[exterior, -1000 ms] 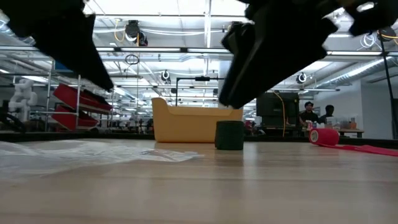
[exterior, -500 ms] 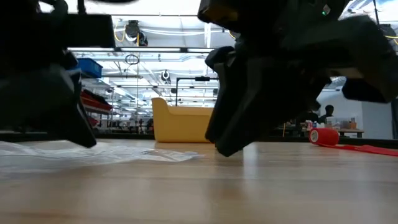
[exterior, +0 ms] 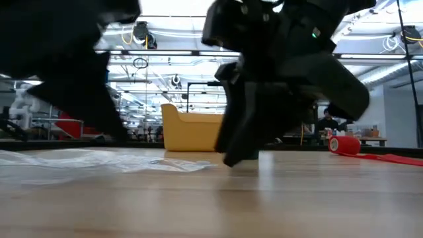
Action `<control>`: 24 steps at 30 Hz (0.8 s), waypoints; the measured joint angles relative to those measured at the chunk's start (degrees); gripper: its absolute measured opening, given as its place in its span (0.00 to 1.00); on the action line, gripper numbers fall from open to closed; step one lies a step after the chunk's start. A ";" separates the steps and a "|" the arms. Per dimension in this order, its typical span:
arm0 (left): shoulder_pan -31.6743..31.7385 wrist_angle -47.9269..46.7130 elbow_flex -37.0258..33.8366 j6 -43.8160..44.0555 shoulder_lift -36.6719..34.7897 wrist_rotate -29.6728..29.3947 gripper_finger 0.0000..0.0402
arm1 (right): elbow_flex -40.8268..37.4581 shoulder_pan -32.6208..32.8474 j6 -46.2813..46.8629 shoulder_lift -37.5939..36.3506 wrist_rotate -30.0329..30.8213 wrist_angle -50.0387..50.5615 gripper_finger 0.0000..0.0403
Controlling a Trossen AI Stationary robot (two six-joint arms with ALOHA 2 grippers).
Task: Roll bandage
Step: Open the transparent zip bag
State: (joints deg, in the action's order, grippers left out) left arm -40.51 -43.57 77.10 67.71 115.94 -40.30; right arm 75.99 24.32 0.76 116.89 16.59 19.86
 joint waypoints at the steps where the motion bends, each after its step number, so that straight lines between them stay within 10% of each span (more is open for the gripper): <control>1: -0.01 3.51 0.00 -2.17 0.00 -0.41 0.43 | 0.00 0.04 0.14 -0.09 -0.05 1.37 0.37; 14: 2.88 14.94 0.00 -11.60 0.87 -3.00 0.43 | 0.00 3.55 17.02 -9.54 -0.17 29.11 0.37; 24: 3.51 17.79 0.00 -14.12 0.90 -2.30 0.58 | 0.00 6.92 19.75 -17.10 3.56 29.54 0.37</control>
State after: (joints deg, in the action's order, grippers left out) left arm -37.01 -25.78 77.10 53.59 116.84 -42.61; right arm 75.99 31.23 20.51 99.80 20.15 49.40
